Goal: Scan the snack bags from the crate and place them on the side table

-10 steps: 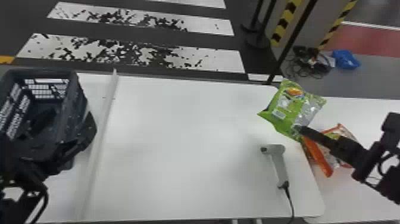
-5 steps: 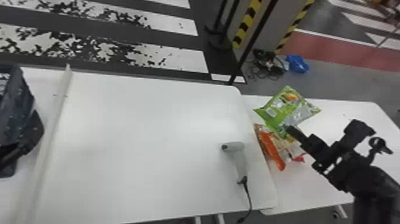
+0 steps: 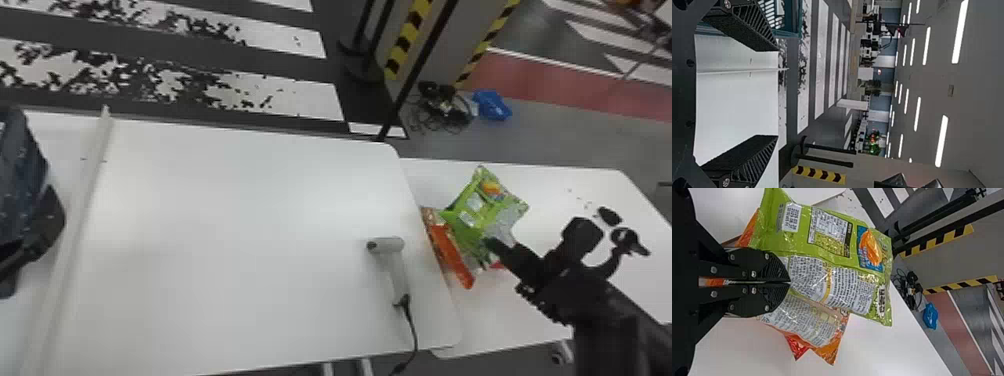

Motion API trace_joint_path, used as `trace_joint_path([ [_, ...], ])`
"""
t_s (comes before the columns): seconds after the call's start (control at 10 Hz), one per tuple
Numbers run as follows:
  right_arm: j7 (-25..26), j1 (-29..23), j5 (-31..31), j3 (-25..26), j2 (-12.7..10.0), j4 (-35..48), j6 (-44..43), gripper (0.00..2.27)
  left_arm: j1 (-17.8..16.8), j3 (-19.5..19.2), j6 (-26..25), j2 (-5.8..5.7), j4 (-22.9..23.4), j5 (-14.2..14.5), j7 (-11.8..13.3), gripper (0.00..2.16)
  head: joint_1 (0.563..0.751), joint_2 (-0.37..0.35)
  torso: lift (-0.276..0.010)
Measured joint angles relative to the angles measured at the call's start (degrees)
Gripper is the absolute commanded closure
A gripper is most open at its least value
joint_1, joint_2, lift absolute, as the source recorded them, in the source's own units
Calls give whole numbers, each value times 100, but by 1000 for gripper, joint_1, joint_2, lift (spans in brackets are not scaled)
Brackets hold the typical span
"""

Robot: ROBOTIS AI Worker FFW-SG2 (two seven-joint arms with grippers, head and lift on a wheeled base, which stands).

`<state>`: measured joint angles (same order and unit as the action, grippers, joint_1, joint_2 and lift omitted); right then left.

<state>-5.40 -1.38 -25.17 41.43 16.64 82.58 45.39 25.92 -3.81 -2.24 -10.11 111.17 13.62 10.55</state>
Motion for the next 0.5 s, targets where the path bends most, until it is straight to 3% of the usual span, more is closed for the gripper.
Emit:
trace_joint_path([
  [0.3, -61, -102, -116, 5, 38, -14, -316, 63, 24, 4, -5, 0, 50, 0, 0, 83, 695, -350, -50],
  [0.5, 18, -556, -184, -100, -253, 796, -1256, 66, 38, 4, -50, 5, 102, -8, -20, 83, 695, -350, -50],
])
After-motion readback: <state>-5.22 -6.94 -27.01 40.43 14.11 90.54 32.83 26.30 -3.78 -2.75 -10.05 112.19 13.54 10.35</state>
